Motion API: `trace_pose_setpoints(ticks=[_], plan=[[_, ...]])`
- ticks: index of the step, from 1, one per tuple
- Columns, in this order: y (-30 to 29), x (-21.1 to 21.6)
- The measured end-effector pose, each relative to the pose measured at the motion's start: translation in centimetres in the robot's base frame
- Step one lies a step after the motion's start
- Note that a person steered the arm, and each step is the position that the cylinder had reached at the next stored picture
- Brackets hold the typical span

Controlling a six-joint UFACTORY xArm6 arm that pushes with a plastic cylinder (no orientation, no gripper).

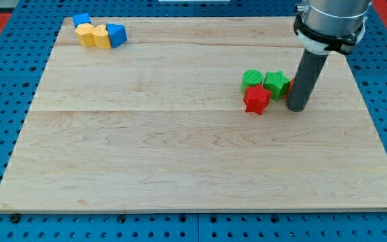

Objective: Nudge red circle towards center right a bit

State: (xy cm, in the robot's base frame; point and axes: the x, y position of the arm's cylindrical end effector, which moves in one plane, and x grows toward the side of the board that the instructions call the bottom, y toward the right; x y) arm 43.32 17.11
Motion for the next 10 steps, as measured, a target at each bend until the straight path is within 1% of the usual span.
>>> trace_pose_setpoints(ticks=[1,3,4,5,6,8,10], plan=[[1.6,-0.9],[0.9,0.6],[-4.7,5.4],[-7.3,5.4],[-5.5,5.3],[-4.0,5.2],[-3.8,5.0]])
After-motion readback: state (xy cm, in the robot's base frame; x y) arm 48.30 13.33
